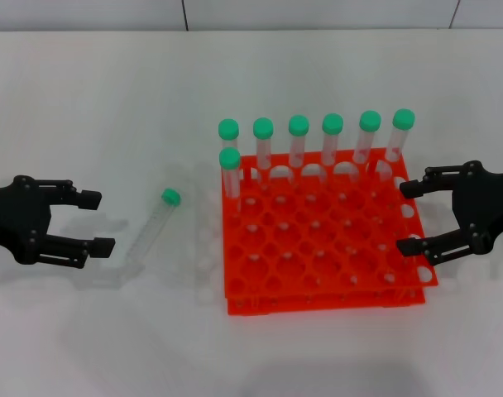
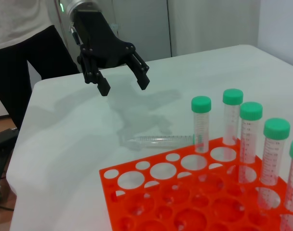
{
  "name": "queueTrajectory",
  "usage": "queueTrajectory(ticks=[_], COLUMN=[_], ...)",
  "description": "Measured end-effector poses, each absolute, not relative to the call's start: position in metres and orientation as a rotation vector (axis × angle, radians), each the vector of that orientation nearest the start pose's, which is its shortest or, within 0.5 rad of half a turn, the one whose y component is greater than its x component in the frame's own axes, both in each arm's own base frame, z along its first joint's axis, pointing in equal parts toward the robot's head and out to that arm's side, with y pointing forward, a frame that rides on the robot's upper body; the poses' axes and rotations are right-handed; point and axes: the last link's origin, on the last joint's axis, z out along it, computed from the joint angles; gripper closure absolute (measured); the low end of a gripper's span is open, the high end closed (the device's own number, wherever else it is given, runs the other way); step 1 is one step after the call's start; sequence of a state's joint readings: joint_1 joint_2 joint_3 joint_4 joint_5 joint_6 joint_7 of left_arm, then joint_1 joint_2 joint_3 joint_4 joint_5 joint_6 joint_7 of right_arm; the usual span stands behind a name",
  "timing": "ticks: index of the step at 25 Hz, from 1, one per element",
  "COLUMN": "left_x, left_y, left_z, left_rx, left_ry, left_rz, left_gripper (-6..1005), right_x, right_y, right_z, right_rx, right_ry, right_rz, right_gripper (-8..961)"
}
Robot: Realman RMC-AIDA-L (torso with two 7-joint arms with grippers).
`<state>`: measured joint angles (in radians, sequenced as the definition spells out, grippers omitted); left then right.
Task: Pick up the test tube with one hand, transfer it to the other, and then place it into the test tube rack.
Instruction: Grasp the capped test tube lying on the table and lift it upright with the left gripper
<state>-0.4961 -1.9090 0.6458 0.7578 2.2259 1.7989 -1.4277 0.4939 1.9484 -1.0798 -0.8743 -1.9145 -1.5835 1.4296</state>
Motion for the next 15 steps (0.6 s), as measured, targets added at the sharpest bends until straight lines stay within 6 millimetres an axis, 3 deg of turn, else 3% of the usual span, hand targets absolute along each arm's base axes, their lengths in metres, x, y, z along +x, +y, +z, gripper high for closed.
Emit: queueTrajectory(ticks=[15], left_x=[-0.3039], left_y=[0.3082], left_z=[0.0751], left_rx=[-2.892], left_ry=[-0.607], left_rz=[-0.341], left_gripper=[169], right_x=[0.2468], right_y=[0.3347], right_z=[0.0286], right_rx=[-2.961], right_ry=[0.260], right_rz=[0.342], right_gripper=[84])
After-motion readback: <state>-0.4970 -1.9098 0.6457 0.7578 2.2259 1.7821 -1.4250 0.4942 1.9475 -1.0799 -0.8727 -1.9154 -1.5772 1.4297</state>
